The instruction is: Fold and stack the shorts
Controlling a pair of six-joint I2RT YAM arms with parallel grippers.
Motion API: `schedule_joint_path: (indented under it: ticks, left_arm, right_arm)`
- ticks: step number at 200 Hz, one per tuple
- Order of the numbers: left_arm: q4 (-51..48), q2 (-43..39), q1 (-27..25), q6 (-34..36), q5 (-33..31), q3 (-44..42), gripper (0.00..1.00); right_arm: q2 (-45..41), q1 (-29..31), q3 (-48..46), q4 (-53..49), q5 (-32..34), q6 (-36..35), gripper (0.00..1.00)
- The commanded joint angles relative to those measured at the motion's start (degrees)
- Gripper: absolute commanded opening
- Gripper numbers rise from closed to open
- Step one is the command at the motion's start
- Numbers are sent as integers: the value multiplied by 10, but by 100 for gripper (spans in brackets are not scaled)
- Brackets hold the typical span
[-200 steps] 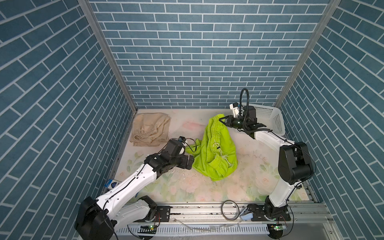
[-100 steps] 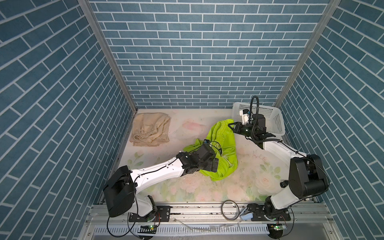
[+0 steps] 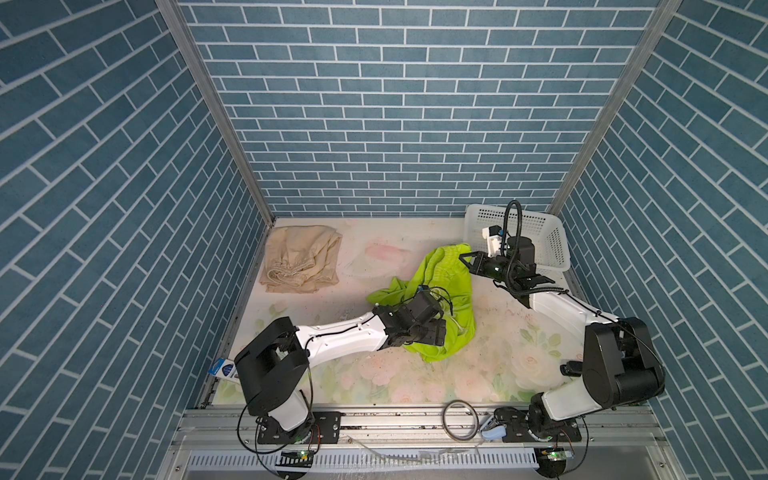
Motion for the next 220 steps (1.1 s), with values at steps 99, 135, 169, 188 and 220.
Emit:
schedule_joint_path:
  ticks: [99, 135, 169, 188, 220]
  left_arm:
    - [-156, -46, 26, 81, -121, 40, 0]
    - [-285, -117, 32, 148, -198, 40, 0]
    - [-355, -188, 92, 158, -232, 10, 0]
    - [-333, -230, 134, 174, -213, -12, 0]
    - [-315, -272, 159, 199, -228, -16, 0]
  right_arm:
    - [-85, -9, -57, -79, 8, -80, 8]
    - [-149, -9, -67, -185, 46, -121, 22]
    - [-212, -9, -62, -293, 98, -206, 39]
    - [-227, -7, -51, -336, 85, -253, 42]
    - [-234, -4, -40, -319, 67, -263, 57]
